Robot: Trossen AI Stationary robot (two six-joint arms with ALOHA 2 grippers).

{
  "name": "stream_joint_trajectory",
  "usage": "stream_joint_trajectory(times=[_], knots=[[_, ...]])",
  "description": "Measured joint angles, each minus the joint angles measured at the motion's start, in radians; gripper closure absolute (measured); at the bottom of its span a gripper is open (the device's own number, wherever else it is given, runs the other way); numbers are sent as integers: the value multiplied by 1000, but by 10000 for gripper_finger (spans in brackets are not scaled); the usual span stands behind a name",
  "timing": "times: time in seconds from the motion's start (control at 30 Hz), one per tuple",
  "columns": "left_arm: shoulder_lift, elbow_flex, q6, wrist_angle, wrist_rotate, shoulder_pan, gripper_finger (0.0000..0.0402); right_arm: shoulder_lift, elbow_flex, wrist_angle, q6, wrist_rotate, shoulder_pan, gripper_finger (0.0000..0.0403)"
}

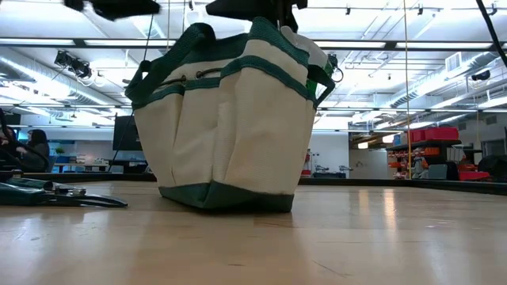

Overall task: Pick & Place Garden tools in Gardening bag
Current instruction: Put the green shear scissors into the gardening bag

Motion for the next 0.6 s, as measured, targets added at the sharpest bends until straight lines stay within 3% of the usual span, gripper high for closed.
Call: stream_joint_trajectory(times=[0.23,0.6], knots=[[-124,0,-143,-226,-10,-171,134,0,0,-16,-6,1,0,286],[-147,0,-638,-551,236,-206,168,0,0,-17,-28,3,0,286]])
